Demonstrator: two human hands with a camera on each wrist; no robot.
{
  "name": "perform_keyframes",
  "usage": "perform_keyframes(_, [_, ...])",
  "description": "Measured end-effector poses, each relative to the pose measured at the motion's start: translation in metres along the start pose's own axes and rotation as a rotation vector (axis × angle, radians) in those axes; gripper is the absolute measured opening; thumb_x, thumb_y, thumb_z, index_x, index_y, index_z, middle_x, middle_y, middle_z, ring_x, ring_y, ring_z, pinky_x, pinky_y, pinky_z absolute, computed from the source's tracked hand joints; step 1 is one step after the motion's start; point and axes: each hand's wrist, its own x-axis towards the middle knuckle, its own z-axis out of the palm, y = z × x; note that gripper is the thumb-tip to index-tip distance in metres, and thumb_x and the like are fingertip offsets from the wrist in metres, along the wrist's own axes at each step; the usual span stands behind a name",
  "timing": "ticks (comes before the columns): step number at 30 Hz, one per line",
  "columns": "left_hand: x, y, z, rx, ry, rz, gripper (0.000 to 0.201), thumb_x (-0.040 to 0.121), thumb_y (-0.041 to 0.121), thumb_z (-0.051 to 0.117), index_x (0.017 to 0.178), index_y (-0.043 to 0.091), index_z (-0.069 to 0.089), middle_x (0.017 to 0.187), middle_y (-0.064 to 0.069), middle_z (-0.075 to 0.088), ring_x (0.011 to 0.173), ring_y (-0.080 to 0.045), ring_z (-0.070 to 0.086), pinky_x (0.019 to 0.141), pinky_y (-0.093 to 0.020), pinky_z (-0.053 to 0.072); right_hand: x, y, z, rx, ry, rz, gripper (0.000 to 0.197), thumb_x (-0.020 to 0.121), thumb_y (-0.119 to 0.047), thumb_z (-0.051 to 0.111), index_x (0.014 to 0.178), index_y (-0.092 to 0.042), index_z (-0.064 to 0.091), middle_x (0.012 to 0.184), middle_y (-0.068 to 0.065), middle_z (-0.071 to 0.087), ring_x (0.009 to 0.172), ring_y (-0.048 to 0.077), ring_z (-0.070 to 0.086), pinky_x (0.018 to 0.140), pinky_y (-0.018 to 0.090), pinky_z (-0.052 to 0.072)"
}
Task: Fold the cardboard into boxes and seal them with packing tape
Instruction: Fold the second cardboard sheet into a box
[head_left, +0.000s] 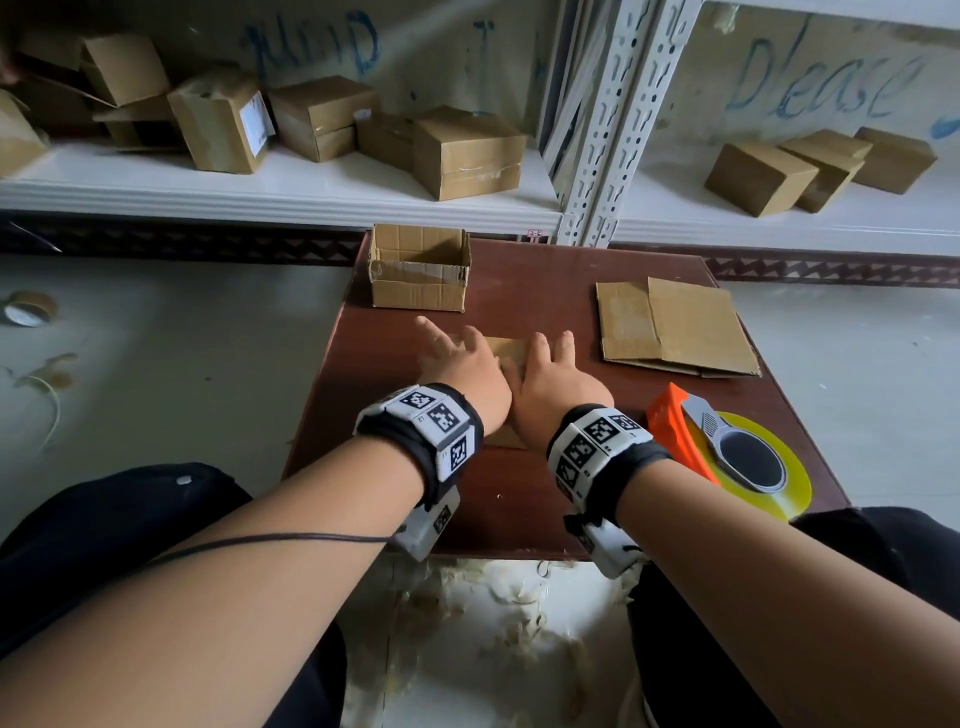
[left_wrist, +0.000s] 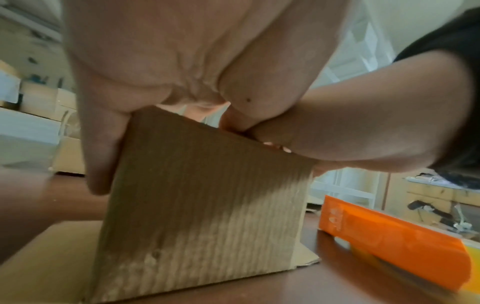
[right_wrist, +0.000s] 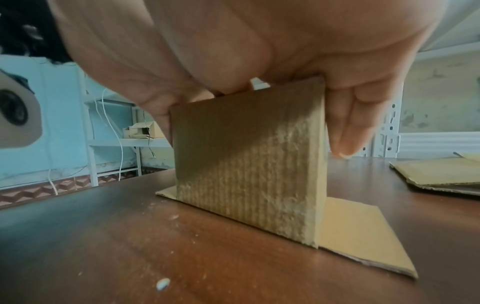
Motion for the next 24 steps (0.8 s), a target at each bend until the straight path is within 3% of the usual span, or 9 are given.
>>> perform_keyframes(3, [0.011, -0.006, -0.007, 0.084, 0.019, 0.025, 0.058, 0.109, 0.029, 0.038, 0.162, 0.021, 0.017, 0.165, -0.034, -0.007, 0.134, -0.048, 0.049, 0.098, -0.053, 0.05, 0.003, 0.0, -0.001, 0.055, 0.058, 0.006, 0.053, 0.109, -0.05, 0.023, 0.149, -0.017, 0.034, 0.163, 0.011, 0.026, 0.11, 0.041, 0.064, 0.077, 0.041, 0.042])
perform_keyframes(8, [0.013, -0.017, -0.017, 0.174, 0.08, 0.136, 0.046, 0.093, 0.004, 0.044, 0.137, 0.016, 0.051, 0.139, -0.02, 0.049, 0.116, -0.039, 0.06, 0.085, -0.045, 0.055, 0.007, 0.002, -0.001, 0.085, 0.064, 0.0, 0.038, 0.11, -0.035, 0.026, 0.142, -0.019, 0.04, 0.161, 0.011, 0.029, 0.107, 0.041, 0.065, 0.076, 0.041, 0.042])
perform_keyframes(10, [0.01, -0.019, -0.015, 0.137, 0.137, 0.153, 0.034, 0.096, 0.008, 0.045, 0.127, 0.015, 0.056, 0.131, -0.017, 0.056, 0.111, -0.037, 0.062, 0.077, -0.043, 0.05, 0.006, 0.002, -0.001, 0.142, 0.048, 0.035, 0.044, 0.109, -0.039, 0.027, 0.148, -0.019, 0.036, 0.166, 0.013, 0.024, 0.115, 0.042, 0.063, 0.082, 0.041, 0.044])
perform_keyframes(12, [0.01, -0.022, -0.018, -0.017, 0.208, 0.116, 0.026, 0.101, 0.023, 0.051, 0.123, 0.014, 0.061, 0.127, -0.013, 0.064, 0.111, -0.035, 0.063, 0.078, -0.04, 0.048, 0.005, 0.003, -0.003, 0.261, 0.026, 0.102, 0.061, 0.105, -0.058, 0.033, 0.152, -0.019, 0.03, 0.161, 0.016, 0.033, 0.12, 0.04, 0.061, 0.085, 0.041, 0.044])
perform_keyframes(14, [0.01, -0.025, -0.021, -0.211, 0.233, 0.03, 0.046, 0.096, 0.048, 0.064, 0.124, 0.01, 0.062, 0.124, -0.009, 0.067, 0.111, -0.031, 0.064, 0.079, -0.036, 0.048, 0.004, 0.002, -0.006, 0.395, 0.021, 0.16, 0.086, 0.095, -0.074, 0.045, 0.154, -0.014, 0.026, 0.145, 0.016, 0.052, 0.12, 0.038, 0.062, 0.086, 0.04, 0.045])
perform_keyframes(17, [0.011, -0.026, -0.018, -0.243, 0.181, -0.019, 0.056, 0.085, 0.068, 0.068, 0.086, 0.013, 0.057, 0.092, -0.003, 0.064, 0.082, -0.027, 0.061, 0.065, -0.03, 0.044, 0.01, 0.001, -0.007, 0.491, 0.04, 0.229, 0.079, 0.098, -0.063, 0.055, 0.146, -0.005, 0.033, 0.137, 0.017, 0.059, 0.123, 0.036, 0.059, 0.097, 0.04, 0.045])
perform_keyframes(19, [0.017, -0.029, -0.014, -0.219, 0.163, -0.013, 0.055, 0.088, 0.07, 0.061, 0.088, 0.015, 0.061, 0.089, -0.003, 0.066, 0.078, -0.027, 0.063, 0.063, -0.029, 0.046, 0.013, 0.003, -0.008, 0.53, -0.02, 0.283, 0.063, 0.106, -0.052, 0.046, 0.145, -0.003, 0.036, 0.14, 0.017, 0.058, 0.128, 0.036, 0.057, 0.104, 0.04, 0.043])
perform_keyframes(22, [0.024, -0.035, -0.018, -0.151, 0.169, -0.015, 0.052, 0.101, 0.058, 0.047, 0.101, 0.01, 0.066, 0.103, -0.011, 0.071, 0.08, -0.029, 0.058, 0.07, -0.034, 0.045, 0.018, 0.01, -0.006, 0.63, -0.005, 0.28, 0.05, 0.11, -0.041, 0.038, 0.142, -0.004, 0.045, 0.135, 0.015, 0.06, 0.122, 0.033, 0.06, 0.094, 0.035, 0.043])
perform_keyframes(24, [0.025, -0.036, -0.018, -0.099, 0.191, 0.003, 0.049, 0.106, 0.052, 0.04, 0.099, 0.011, 0.066, 0.106, -0.014, 0.072, 0.083, -0.031, 0.058, 0.073, -0.036, 0.044, 0.017, 0.013, -0.002, 0.653, 0.013, 0.253, 0.053, 0.107, -0.047, 0.041, 0.139, -0.006, 0.049, 0.128, 0.012, 0.063, 0.11, 0.03, 0.062, 0.089, 0.034, 0.045])
